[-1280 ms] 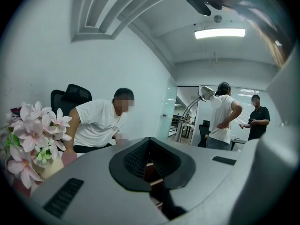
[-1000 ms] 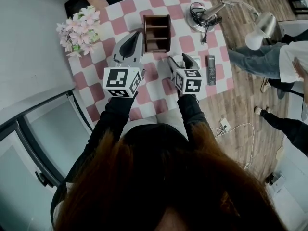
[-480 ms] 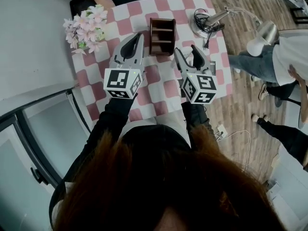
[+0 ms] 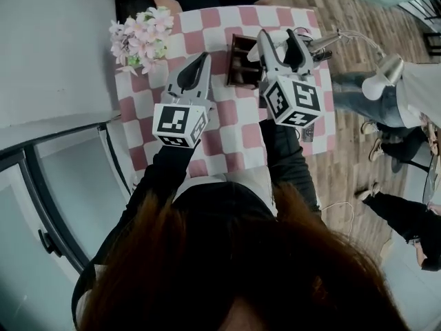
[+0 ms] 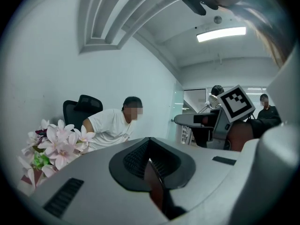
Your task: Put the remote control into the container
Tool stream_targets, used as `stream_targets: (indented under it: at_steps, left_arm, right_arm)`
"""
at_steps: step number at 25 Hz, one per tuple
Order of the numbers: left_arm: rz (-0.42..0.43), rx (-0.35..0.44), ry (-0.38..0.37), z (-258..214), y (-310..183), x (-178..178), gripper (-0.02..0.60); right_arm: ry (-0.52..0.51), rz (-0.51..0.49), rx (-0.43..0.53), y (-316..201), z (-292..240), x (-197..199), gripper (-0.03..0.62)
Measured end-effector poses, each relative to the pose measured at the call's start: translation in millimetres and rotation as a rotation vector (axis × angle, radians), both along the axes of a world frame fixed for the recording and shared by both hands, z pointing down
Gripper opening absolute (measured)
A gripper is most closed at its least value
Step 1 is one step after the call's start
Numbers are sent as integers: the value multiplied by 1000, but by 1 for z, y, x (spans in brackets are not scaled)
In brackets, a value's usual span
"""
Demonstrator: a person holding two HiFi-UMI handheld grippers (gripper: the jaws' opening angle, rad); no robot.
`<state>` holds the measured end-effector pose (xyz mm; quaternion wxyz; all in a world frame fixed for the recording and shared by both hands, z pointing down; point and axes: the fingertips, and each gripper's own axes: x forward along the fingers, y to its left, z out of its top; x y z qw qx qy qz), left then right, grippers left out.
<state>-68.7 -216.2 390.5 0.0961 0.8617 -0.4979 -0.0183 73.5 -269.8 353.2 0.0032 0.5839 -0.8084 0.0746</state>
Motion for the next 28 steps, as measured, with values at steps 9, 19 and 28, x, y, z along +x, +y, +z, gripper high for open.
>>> stream_targets:
  at_steps: [9, 19, 28]
  left_arm:
    - [-48, -5, 0, 3, -2, -19, -2]
    - [-74, -20, -1, 9, -8, -30, -2]
    - [-72, -31, -4, 14, -10, -27, -2]
  right_arm:
    - [-15, 71, -33, -44, 33, -1, 253]
    - [-26, 153, -70, -53, 69, 4, 253]
    - [75, 146, -141, -39, 108, -7, 253]
